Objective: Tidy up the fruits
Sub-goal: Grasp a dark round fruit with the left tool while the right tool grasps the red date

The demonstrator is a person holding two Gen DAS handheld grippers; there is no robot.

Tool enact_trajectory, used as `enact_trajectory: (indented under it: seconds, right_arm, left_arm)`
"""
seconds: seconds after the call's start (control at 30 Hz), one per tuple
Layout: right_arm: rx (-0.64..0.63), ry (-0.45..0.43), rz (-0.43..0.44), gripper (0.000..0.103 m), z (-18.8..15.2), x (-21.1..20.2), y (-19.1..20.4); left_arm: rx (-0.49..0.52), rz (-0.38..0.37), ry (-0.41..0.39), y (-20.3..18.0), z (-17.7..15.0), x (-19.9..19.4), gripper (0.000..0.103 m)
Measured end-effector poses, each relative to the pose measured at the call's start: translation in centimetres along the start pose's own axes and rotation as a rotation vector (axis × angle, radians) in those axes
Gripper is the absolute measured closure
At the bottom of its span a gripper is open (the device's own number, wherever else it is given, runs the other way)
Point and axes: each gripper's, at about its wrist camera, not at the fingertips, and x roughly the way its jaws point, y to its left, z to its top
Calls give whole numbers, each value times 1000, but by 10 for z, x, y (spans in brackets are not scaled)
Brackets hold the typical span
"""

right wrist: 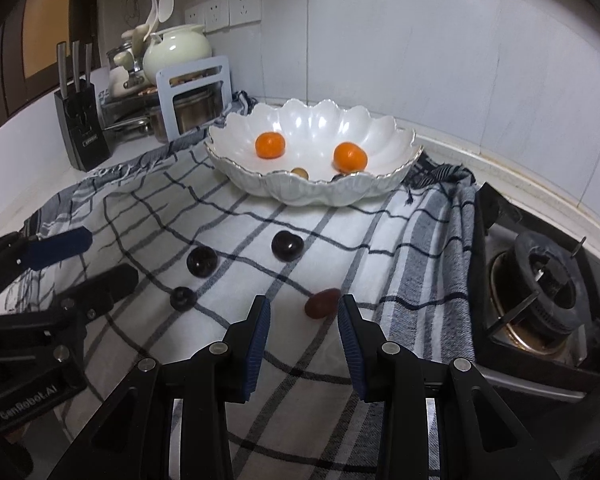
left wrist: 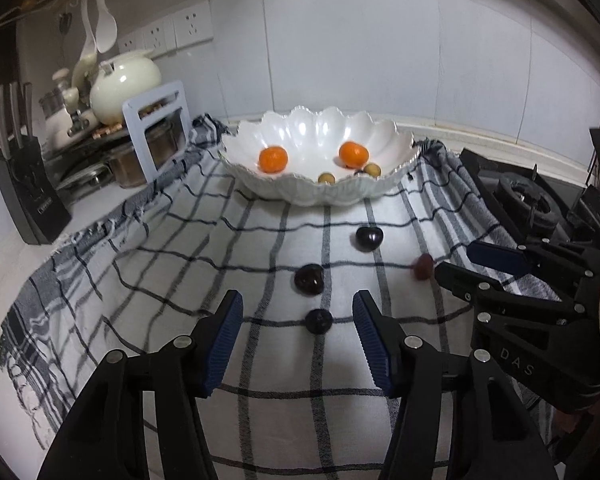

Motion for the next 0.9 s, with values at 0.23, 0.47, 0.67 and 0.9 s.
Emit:
enact_trajectory:
  seconds: [0.23,0.47,0.67,0.9]
  right_arm:
    - [14,36,8,66,1,17,-8]
    - [21,67,17,67,1,34,-12]
    - [21,89,35,66,3,46,-14]
    - [22,106,34,66,5,57,-17]
  left_arm:
    - [-13,-14,46,-6,-6,19,53]
    - [-33,-21,82,-7,-10,37,54]
    - [-42,-21,105,-7,-11,47,58]
    - [-44,-29,128,-9,-11,56,65]
